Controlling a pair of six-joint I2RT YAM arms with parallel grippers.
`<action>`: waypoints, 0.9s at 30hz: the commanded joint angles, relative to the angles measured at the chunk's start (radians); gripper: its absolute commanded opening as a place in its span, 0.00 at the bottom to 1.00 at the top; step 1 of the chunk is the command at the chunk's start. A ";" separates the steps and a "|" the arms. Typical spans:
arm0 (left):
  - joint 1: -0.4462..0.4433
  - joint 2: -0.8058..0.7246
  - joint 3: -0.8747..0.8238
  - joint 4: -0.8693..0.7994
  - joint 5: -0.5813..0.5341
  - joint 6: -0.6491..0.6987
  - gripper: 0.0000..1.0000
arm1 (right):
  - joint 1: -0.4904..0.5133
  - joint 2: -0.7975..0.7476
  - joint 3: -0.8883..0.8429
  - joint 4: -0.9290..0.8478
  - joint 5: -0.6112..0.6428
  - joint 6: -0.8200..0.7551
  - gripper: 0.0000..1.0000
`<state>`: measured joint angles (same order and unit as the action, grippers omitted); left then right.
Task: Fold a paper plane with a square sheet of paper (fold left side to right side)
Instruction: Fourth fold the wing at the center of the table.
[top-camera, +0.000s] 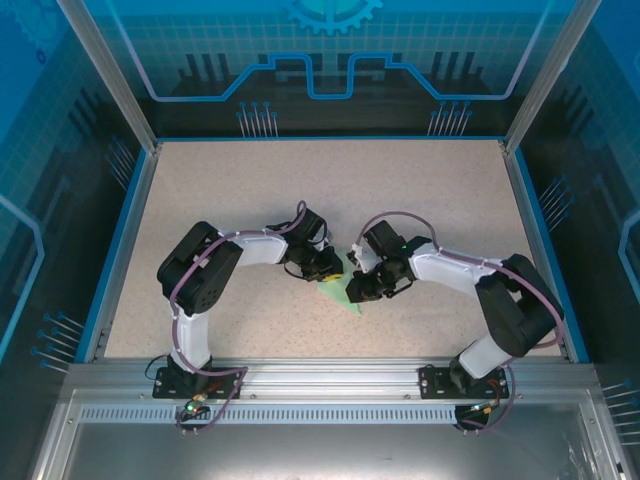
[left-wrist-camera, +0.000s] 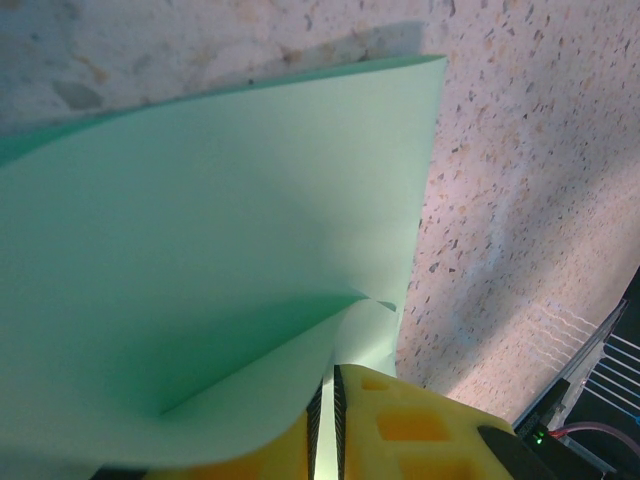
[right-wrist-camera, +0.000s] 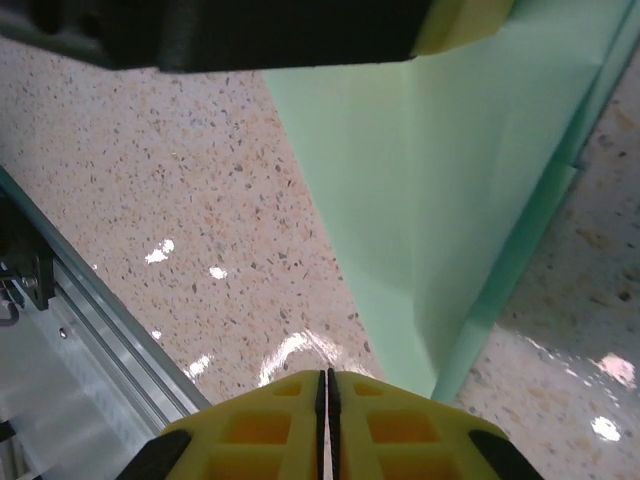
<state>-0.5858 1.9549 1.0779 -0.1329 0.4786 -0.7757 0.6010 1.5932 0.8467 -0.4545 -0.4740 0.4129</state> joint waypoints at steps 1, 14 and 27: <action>-0.002 0.035 -0.032 -0.080 -0.066 0.024 0.16 | 0.013 0.069 0.027 0.027 -0.040 0.017 0.12; -0.003 0.036 -0.032 -0.083 -0.071 0.029 0.16 | 0.013 0.158 0.027 -0.071 0.039 -0.022 0.12; -0.002 0.042 -0.033 -0.088 -0.079 0.031 0.16 | -0.008 0.120 -0.057 -0.053 0.013 0.017 0.12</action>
<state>-0.5854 1.9549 1.0779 -0.1337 0.4763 -0.7750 0.6003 1.7256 0.8478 -0.4374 -0.4755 0.4110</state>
